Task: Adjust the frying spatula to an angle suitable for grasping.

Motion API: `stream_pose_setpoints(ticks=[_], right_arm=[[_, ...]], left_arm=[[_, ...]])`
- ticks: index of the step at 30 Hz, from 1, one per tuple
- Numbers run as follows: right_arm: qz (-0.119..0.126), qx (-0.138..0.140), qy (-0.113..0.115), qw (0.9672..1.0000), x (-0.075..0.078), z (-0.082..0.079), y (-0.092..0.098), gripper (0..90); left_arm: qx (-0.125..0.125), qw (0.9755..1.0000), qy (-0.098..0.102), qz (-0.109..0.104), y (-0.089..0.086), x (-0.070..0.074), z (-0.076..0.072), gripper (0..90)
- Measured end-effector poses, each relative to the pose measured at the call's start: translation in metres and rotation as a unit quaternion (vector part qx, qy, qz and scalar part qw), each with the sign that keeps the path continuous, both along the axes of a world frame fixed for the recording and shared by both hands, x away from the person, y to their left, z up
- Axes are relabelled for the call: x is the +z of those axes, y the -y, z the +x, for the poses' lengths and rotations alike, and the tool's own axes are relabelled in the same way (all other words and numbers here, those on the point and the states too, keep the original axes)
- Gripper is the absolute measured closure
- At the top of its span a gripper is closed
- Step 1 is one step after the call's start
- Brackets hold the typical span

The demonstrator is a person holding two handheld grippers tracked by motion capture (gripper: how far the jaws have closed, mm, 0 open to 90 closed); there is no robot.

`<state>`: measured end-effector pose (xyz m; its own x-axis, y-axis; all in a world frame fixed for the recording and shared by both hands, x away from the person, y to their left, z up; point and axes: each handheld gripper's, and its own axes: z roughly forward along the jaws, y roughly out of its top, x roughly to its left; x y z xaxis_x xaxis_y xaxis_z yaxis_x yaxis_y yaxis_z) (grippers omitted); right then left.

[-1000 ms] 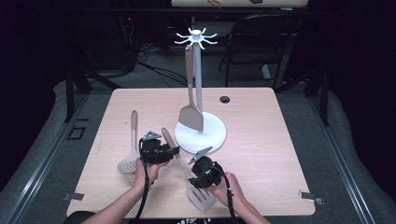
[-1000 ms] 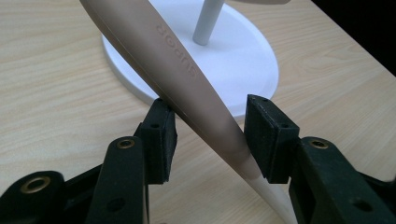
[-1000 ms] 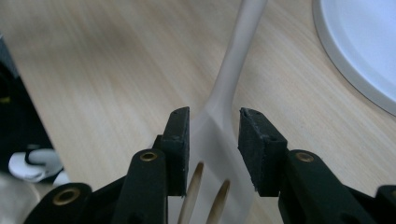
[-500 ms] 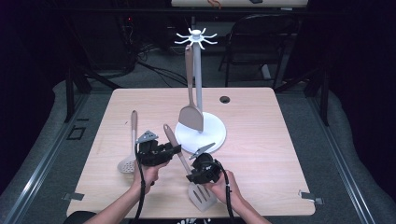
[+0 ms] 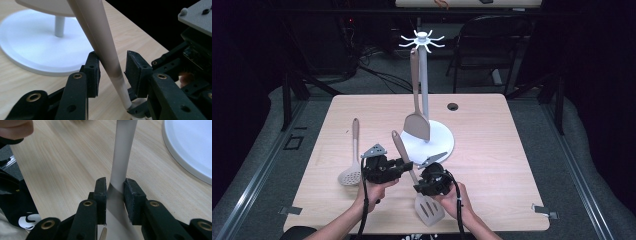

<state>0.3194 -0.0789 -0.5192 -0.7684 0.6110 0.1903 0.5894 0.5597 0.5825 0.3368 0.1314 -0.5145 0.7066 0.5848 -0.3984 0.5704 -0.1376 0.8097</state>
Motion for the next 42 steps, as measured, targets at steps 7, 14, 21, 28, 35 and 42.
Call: stream_pose_setpoints(ticks=[7, 14, 21, 28, 35, 42], right_arm=[[0.000, -0.002, 0.008, 1.0000, 0.001, -0.001, 0.000, 73.5], [-0.003, 0.004, 0.010, 0.9999, 0.002, 0.000, 0.001, 73.0], [-0.013, 0.015, -0.006, 0.9998, 0.006, 0.000, 0.005, 66.9], [-0.011, 0.034, -0.010, 0.9993, 0.016, -0.006, 0.024, 46.3], [-0.017, 0.045, 0.011, 0.9988, 0.027, 0.003, 0.055, 16.6], [-0.023, -0.012, 0.016, 0.9995, 0.030, 0.016, 0.085, 6.6]], left_arm=[[-0.015, 0.9998, -0.014, -0.002, 0.004, -0.007, 0.001, 68.4], [-0.018, 0.9994, -0.027, -0.012, 0.005, -0.010, 0.002, 72.0], [-0.035, 0.9986, -0.027, -0.028, 0.006, -0.005, 0.003, 74.0], [-0.055, 0.9951, -0.052, -0.064, 0.002, -0.004, 0.007, 76.8], [-0.067, 0.9950, -0.027, -0.068, -0.001, 0.007, 0.005, 77.7], [-0.069, 0.9946, -0.009, -0.077, -0.005, 0.017, 0.005, 77.8]])
